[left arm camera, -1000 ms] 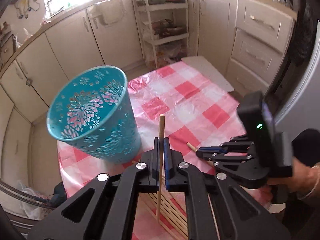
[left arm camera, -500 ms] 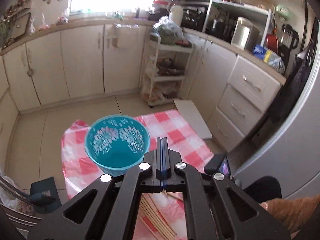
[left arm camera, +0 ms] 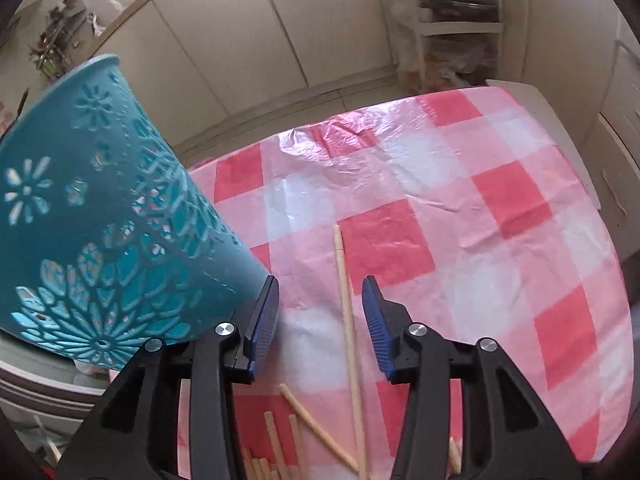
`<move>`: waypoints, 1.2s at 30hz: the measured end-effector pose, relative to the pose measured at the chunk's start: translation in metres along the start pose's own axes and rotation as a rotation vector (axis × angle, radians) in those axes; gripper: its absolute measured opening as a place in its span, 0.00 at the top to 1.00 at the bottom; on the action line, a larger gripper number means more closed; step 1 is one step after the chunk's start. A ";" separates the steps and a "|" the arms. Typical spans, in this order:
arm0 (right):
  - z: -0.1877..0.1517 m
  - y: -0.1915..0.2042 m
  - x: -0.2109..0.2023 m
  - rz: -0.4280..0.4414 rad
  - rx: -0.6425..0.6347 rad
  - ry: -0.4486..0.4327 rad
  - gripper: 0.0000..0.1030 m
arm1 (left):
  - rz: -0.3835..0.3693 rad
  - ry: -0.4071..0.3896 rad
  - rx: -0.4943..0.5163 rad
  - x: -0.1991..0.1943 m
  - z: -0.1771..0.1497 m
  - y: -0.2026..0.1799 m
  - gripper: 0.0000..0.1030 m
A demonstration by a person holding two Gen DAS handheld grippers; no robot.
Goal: Organize utensils
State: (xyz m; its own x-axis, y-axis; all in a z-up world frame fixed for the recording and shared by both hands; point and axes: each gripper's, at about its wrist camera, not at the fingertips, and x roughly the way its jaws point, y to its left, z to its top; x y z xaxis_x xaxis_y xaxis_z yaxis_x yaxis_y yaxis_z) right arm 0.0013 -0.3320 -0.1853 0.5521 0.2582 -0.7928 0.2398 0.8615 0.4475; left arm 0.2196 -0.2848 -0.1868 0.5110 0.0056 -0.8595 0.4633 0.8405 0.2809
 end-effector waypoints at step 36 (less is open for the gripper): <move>0.003 0.011 0.011 -0.033 -0.027 -0.021 0.94 | -0.164 -0.789 -0.511 -0.215 0.036 0.235 0.95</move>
State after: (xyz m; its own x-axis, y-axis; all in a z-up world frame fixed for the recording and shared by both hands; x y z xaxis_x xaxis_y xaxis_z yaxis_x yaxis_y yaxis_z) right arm 0.0124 -0.3211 -0.1876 0.5609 0.2200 -0.7981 0.2367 0.8812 0.4093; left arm 0.2451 -0.1080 0.0795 0.8953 -0.3434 -0.2838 0.2955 0.9345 -0.1986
